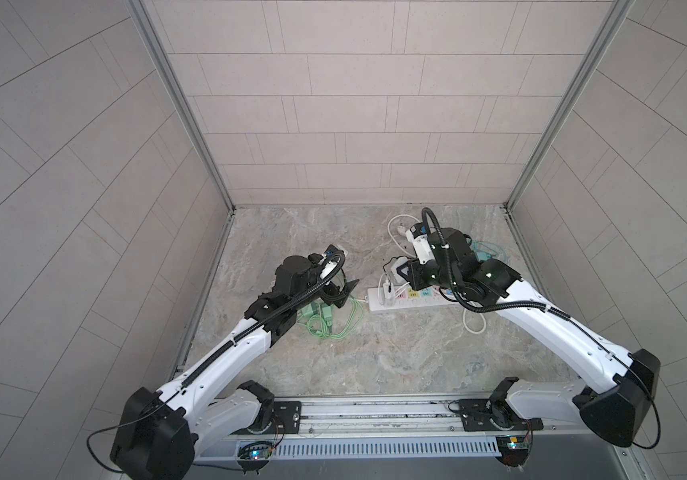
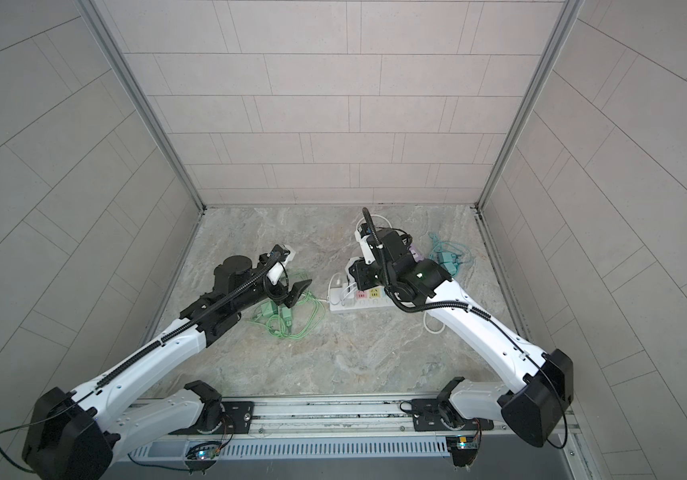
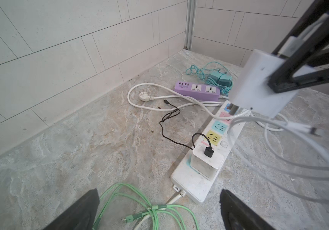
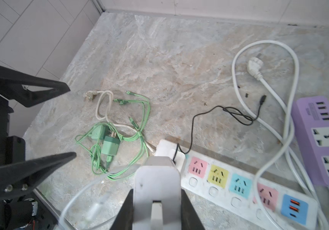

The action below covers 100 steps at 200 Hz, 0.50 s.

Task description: Insert the plug

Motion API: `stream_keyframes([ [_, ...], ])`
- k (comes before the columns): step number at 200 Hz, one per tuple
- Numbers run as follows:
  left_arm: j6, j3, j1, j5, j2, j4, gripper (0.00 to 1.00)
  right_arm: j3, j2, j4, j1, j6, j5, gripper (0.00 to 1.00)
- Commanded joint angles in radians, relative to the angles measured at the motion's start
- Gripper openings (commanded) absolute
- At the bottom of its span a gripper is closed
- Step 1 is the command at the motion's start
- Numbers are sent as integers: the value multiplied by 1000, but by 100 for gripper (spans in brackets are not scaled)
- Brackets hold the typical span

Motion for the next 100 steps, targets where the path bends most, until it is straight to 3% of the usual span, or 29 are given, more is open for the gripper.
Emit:
stream_keyframes([
  [1,-41,-17,-19,10,1,-1,100,-32,-75,-33,3,4,64,18],
  [53,-102,-18,-90,-95,63,5,100,-89,-165,-140,2,14,204,19],
  [100,-222,-56,-113,-113,150,121,100,-234,-203,-178,2,31,372,19],
])
